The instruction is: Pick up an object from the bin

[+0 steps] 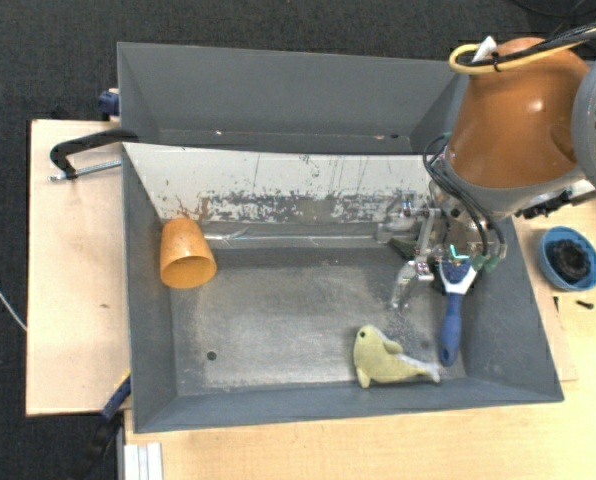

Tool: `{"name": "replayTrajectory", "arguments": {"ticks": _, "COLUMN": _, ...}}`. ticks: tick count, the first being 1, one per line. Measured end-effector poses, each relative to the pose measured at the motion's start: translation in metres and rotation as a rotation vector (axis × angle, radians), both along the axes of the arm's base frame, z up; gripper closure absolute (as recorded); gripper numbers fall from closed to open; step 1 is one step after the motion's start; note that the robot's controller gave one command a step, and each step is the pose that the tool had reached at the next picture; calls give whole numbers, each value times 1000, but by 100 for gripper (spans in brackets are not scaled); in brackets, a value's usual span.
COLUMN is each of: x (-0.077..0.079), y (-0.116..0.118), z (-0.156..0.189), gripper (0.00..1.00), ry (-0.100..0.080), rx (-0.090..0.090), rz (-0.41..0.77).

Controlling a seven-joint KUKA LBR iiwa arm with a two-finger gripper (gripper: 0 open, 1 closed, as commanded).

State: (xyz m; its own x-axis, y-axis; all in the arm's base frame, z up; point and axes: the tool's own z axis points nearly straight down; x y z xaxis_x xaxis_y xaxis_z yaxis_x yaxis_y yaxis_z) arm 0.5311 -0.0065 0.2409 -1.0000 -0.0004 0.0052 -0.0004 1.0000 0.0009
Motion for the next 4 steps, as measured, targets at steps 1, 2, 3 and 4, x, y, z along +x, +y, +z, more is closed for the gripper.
{"name": "replayTrajectory", "arguments": {"ticks": 1, "x": -41, "y": -45, "z": -116, "gripper": 0, "ry": 3, "rx": 0, "rz": 37}}
{"name": "replayTrajectory", "arguments": {"ticks": 2, "x": -33, "y": -47, "z": -167, "gripper": 0, "ry": -8, "rx": 1, "rz": 259}}
{"name": "replayTrajectory", "arguments": {"ticks": 3, "x": -35, "y": -48, "z": -168, "gripper": 100, "ry": -1, "rx": 0, "rz": 260}}
{"name": "replayTrajectory", "arguments": {"ticks": 4, "x": -25, "y": -66, "z": 7, "gripper": 100, "ry": -20, "rx": -4, "rz": 360}}
